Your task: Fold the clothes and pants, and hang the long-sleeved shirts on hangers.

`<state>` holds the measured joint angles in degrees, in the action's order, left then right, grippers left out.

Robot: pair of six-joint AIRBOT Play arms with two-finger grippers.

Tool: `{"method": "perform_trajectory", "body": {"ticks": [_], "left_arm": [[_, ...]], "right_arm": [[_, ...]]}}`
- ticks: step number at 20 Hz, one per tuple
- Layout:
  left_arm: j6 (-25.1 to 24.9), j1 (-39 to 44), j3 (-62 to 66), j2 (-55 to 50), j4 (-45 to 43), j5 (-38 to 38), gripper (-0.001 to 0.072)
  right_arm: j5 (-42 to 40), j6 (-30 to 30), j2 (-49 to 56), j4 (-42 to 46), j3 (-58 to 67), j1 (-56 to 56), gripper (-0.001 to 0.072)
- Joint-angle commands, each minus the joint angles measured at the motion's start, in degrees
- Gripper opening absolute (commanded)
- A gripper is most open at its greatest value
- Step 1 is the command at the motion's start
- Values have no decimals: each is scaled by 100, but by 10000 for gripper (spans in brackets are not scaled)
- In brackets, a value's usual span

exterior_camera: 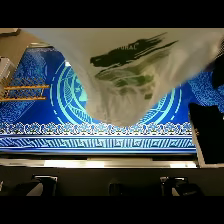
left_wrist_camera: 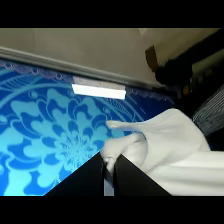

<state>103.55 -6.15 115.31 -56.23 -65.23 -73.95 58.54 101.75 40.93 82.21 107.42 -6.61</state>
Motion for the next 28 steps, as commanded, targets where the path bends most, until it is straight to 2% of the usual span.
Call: {"method": "perform_trajectory", "body": {"ticks": [1,4,7,9,11,15,19,20,23,25,28], "left_arm": [[538,-59,63,601,-1097,92,20],[533,-55,-278,337,-944,85,20],[431,-52,-866,-348,-509,87,20],[411,63,-1196,-1058,-345,92,20],[96,323,-1373,-1976,-354,133,21],[37,752,-1379,-3936,-350,597,21],[-48,905,-1379,-5141,90,863,21],[-103,922,-1379,-5311,247,866,21],[-160,960,-1379,-5477,380,835,21],[-162,940,-1329,-5451,378,728,20],[-315,914,-1126,-5447,376,337,21]], "right_arm": [[151,540,-68,717,393,4,29],[713,984,704,693,393,4,29],[1106,1067,1952,326,391,0,30],[1115,826,2999,-376,391,0,30],[960,459,4170,-1130,391,0,30],[136,-391,6102,-2288,391,-2,31],[-319,-518,7298,-2922,393,-2,32],[-315,-516,7455,-3091,393,-2,56],[66,-518,7569,-3270,393,2,194],[831,-743,7337,-3246,393,208,306],[2540,-1434,6701,-3128,391,835,454]]}}
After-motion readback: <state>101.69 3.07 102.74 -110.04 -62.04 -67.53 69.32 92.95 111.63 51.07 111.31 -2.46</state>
